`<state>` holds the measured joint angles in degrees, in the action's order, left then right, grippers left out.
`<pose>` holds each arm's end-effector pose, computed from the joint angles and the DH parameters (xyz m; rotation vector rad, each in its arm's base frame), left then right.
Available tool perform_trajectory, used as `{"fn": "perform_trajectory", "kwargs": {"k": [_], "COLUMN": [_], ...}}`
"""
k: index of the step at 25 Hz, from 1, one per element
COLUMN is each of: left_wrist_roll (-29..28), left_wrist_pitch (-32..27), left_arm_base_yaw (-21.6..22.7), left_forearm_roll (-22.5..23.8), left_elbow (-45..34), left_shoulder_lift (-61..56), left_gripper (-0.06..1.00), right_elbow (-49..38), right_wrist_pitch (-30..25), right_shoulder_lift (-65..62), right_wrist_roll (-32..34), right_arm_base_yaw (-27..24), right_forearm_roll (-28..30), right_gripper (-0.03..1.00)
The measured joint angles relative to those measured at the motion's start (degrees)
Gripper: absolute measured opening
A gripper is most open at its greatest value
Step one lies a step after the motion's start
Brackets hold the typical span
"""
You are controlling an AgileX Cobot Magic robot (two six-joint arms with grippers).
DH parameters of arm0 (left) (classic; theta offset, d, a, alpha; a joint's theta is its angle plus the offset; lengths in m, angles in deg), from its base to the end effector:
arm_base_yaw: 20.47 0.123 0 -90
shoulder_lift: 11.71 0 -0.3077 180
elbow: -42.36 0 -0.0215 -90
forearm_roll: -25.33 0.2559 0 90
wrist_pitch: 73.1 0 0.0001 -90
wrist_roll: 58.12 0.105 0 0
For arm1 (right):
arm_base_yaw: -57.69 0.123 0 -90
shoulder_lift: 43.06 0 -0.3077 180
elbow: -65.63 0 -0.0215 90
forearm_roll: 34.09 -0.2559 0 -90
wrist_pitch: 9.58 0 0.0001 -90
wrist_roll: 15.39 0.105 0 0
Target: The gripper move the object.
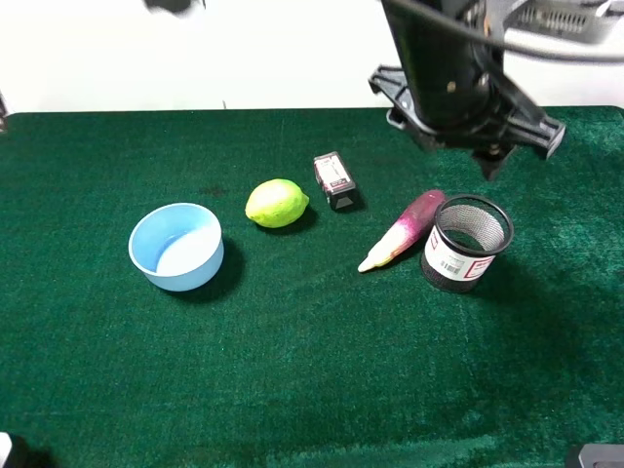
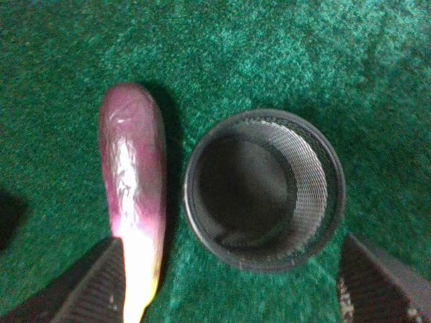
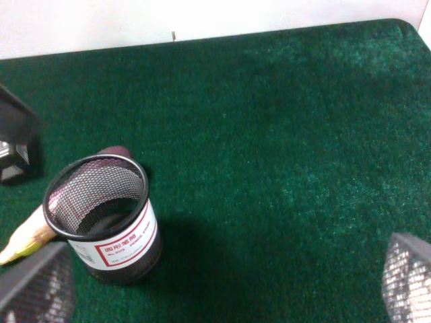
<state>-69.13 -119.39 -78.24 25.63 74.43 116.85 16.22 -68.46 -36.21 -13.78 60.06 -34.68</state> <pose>0.2734 -0.4328 0.2724 1.0190 2.3495 -0.4818 -0.0097 0.0005 0.2750 -0.0136 2.0099 0.0566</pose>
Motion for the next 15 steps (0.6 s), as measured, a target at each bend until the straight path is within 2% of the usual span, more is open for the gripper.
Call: {"fn": "perform_trajectory", "kwargs": {"k": [15], "left_wrist_roll": [0.0], "left_wrist_pitch": [-20.2], "left_arm_base_yaw": [0.0], "left_forearm_roll": [0.1], "left_elbow": [0.3], "left_shoulder_lift": [-9.2], "left_gripper": [0.67], "right_elbow": [0.0], "right_wrist_pitch": [0.0], "right_shoulder_lift": [0.0], "right_wrist_roll": [0.0], "right_arm_base_yaw": [0.0], "right_forearm_roll": [0.0], "right_gripper": [0.7]}}
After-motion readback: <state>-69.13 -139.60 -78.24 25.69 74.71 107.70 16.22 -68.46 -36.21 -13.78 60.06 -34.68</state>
